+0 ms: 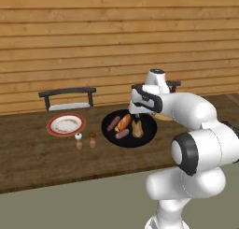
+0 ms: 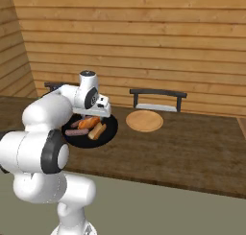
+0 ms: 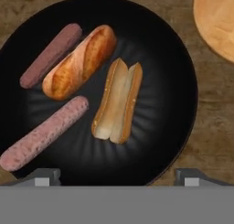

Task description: Place one bun and one sausage from the bowl on each plate.

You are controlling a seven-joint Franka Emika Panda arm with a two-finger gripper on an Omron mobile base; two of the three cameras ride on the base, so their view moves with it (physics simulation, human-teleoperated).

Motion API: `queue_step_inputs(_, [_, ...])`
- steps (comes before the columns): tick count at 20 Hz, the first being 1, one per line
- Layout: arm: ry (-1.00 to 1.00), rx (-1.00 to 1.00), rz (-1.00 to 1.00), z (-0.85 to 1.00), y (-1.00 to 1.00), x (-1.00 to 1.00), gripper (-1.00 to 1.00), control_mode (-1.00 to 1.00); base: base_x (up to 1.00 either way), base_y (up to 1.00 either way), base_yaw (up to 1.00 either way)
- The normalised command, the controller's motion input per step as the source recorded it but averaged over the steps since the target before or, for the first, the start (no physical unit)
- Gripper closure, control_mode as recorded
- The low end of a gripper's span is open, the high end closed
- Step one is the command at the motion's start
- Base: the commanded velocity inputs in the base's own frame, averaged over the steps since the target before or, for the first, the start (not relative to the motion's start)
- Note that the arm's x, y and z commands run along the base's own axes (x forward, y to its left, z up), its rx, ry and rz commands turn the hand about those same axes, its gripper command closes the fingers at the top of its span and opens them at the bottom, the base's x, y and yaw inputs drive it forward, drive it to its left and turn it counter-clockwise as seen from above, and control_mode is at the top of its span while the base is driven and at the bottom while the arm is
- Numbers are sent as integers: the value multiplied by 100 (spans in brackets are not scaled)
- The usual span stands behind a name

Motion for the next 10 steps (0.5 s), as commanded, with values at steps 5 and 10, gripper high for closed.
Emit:
queue_step_inputs(5, [0,0,0,-75,11,0,-100,-100,0,0,0])
queue_step_inputs(10, [0,0,0,-76,4,0,-100,-100,0,0,0])
